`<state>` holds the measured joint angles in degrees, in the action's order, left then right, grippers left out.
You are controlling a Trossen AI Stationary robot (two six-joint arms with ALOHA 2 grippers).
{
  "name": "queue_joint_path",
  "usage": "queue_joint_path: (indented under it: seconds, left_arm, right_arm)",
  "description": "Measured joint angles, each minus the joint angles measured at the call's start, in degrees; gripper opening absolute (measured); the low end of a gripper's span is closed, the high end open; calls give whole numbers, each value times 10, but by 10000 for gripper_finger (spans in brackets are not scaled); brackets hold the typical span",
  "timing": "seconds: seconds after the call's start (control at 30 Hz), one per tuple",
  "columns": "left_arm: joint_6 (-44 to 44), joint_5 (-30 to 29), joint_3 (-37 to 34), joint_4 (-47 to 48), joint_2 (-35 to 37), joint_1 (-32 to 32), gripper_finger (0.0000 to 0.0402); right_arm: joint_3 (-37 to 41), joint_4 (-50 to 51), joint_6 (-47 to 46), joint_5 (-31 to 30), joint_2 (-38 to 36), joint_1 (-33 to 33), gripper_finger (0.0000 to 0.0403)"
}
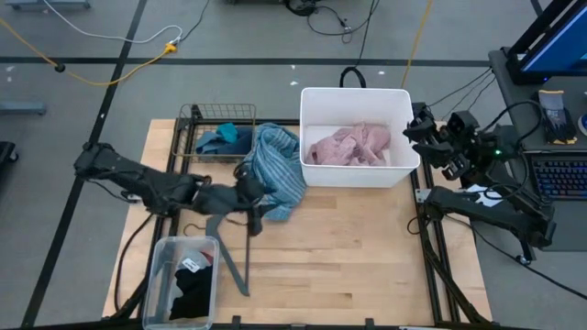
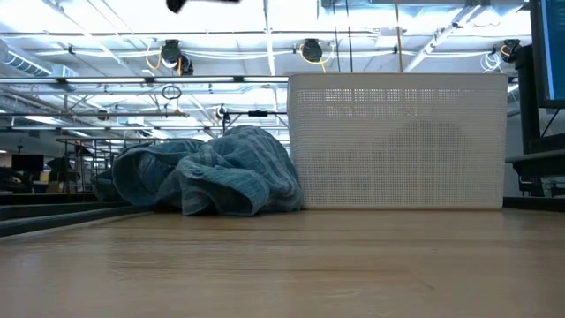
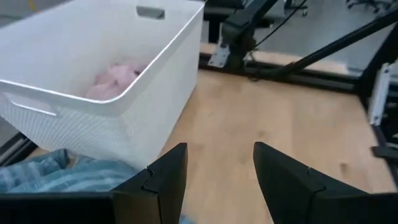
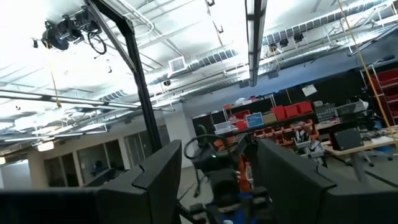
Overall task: Pick & Place Cloths
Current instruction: Put the blue striped shirt into the white laundry bin
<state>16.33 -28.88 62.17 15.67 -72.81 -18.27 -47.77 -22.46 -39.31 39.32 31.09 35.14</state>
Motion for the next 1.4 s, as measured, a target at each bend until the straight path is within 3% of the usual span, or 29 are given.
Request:
queue_joint_path:
  seconds: [0.27,0.47,0.77,1.0,1.4]
  left_arm:
    - [-40,60,0,94,-26,96,187]
    - [-69,87,0,103,-50,149,190]
    - [-101,100,0,96,-80,202,280]
    - [-103,142,0,90,-132,234,351]
    - [-141,106,0,95,-248,261,367]
  right_arm:
    - [0,0,-6,-1,0,0,205]
    - [0,0,-6,-2,0,0,202]
    - [0,0,-6,-2,0,0,201]
    - [0,0,-6,-2,0,0,201]
    - [0,1,-14,-2,0,0,201]
